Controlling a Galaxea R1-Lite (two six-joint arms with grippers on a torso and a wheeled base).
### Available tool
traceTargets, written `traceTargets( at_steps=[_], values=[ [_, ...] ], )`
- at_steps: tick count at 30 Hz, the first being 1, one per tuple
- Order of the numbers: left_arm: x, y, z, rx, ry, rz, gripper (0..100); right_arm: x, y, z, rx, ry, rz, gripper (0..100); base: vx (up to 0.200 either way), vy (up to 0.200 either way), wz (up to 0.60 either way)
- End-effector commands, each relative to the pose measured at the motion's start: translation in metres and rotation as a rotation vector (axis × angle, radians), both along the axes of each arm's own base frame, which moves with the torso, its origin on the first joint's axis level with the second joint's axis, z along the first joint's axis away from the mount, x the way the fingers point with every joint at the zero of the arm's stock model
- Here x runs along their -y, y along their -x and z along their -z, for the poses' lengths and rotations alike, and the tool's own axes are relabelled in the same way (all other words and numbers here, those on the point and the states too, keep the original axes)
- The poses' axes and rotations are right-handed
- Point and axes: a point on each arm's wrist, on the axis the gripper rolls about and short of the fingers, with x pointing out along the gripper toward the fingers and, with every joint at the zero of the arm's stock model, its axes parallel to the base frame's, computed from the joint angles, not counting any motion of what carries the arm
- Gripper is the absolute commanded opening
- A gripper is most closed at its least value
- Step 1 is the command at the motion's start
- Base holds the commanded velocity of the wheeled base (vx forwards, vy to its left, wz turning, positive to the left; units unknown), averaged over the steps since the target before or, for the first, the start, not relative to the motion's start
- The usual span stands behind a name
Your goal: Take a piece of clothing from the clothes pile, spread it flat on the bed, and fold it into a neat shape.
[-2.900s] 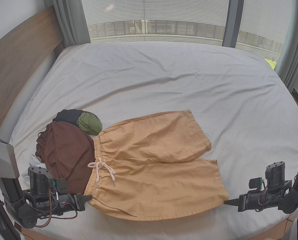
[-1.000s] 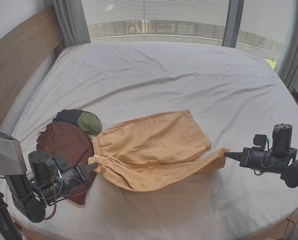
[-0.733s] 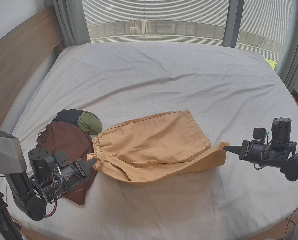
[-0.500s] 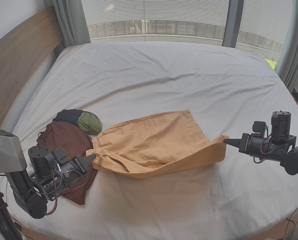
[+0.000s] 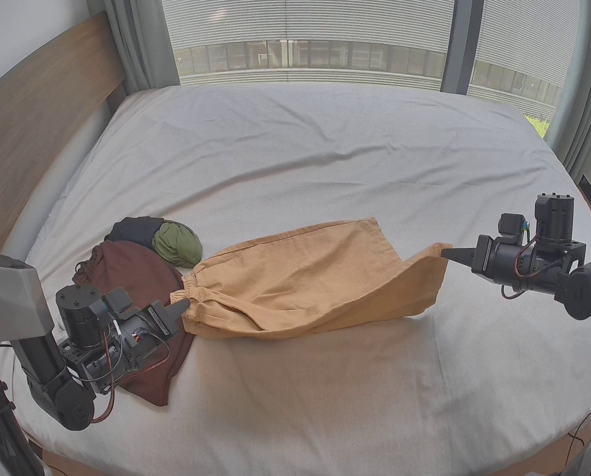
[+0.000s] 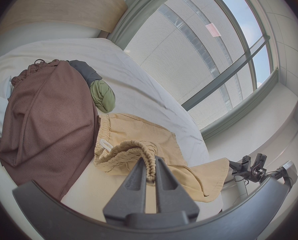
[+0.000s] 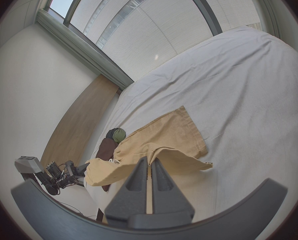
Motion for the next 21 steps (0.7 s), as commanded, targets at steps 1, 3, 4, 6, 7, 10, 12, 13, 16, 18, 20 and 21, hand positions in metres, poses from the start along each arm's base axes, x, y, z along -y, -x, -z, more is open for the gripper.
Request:
traceTargets(
  at_steps=[1,3,4,6,7,10,12,13,16,18,20,21],
  values=[
    [-0.002,-0.003,-0.001,0.008,0.003,-0.01,0,-0.003,-0.008,-0.011,0.026,-0.004,-0.005,0,0.0,0.0,0.0],
    [-0.003,-0.003,-0.001,0.007,0.005,-0.012,0,-0.003,-0.01,-0.015,0.026,-0.004,-0.005,0,0.0,0.0,0.0],
    [-0.003,-0.003,-0.001,0.008,0.006,-0.012,0,-0.004,-0.011,-0.017,0.026,-0.004,-0.006,0,0.0,0.0,0.0],
    [-0.002,-0.004,-0.002,0.011,0.014,-0.016,0,-0.005,-0.013,-0.02,0.03,-0.005,-0.008,0,0.0,0.0,0.0],
    [-0.002,-0.004,-0.002,0.011,0.016,-0.016,0,-0.005,-0.013,-0.021,0.03,-0.005,-0.008,0,0.0,0.0,0.0],
    [-0.002,-0.007,-0.004,0.017,0.031,-0.032,0,-0.006,-0.016,-0.026,0.038,-0.005,-0.008,0,0.0,0.0,0.0],
    [-0.002,-0.008,-0.004,0.021,0.032,-0.041,0,-0.006,-0.017,-0.027,0.04,-0.004,-0.008,0,0.0,0.0,0.0],
    [-0.002,-0.009,-0.004,0.022,0.033,-0.044,0,-0.006,-0.017,-0.028,0.041,-0.006,-0.008,0,0.0,0.0,0.0],
    [-0.001,-0.009,-0.004,0.022,0.033,-0.043,0,-0.006,-0.019,-0.03,0.045,-0.005,-0.008,0,0.0,0.0,0.0],
    [-0.002,-0.009,-0.004,0.022,0.033,-0.046,0,-0.007,-0.02,-0.032,0.044,-0.006,-0.009,0,0.0,0.0,0.0],
    [-0.002,-0.009,-0.005,0.025,0.034,-0.046,0,-0.008,-0.021,-0.035,0.049,-0.006,-0.012,0,0.0,0.0,0.0],
    [-0.002,-0.01,-0.005,0.027,0.034,-0.046,0,-0.008,-0.022,-0.036,0.052,-0.006,-0.012,0,0.0,0.0,0.0]
  ],
)
